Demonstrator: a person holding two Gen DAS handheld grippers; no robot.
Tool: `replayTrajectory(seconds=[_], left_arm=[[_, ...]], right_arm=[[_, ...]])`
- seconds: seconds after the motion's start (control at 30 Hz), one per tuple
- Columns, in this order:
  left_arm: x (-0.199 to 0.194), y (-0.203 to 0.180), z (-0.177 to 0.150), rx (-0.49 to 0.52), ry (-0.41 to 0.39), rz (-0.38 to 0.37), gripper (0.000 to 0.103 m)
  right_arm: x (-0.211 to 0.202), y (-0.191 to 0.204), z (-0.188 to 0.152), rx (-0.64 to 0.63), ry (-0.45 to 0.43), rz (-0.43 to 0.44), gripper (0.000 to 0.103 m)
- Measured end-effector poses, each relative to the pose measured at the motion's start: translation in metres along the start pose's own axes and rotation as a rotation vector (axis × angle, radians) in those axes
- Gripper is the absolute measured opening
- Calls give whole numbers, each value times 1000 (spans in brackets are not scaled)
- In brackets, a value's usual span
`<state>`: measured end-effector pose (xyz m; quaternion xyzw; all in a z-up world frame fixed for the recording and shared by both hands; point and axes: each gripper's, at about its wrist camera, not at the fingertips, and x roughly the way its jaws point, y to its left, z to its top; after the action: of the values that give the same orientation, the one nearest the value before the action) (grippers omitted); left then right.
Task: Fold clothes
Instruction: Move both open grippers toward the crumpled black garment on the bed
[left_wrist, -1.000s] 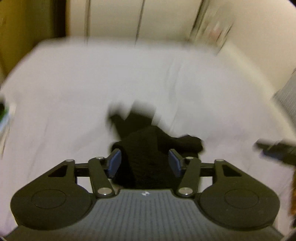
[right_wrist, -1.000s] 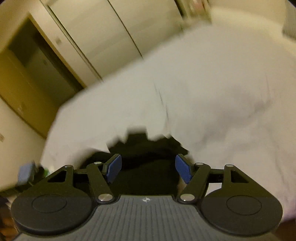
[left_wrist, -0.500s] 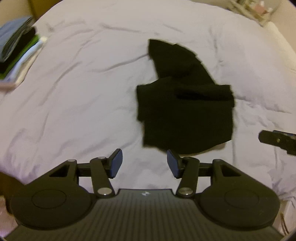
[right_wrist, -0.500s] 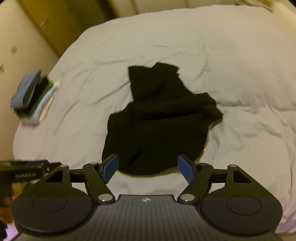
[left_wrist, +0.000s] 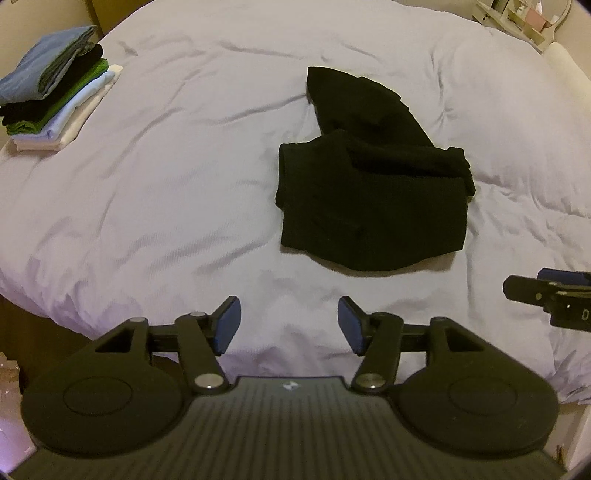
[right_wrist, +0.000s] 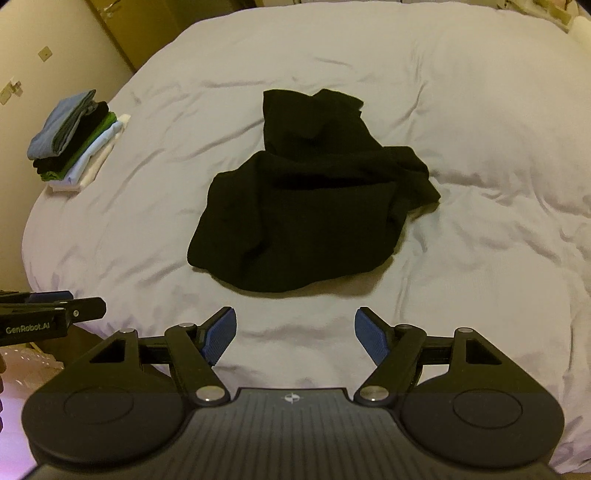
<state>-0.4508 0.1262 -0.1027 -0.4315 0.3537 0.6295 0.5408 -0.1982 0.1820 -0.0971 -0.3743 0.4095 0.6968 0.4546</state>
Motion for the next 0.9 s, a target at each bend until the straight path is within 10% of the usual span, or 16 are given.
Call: replayTrajectory(seconds=[0.43, 0.9], left_arm=[[40, 27, 8, -67, 85, -57, 53], [169, 64, 35, -300, 218, -258, 63]], right_arm=[[38, 14, -2, -71, 61, -47, 74], [79, 28, 9, 56, 180, -185, 78]])
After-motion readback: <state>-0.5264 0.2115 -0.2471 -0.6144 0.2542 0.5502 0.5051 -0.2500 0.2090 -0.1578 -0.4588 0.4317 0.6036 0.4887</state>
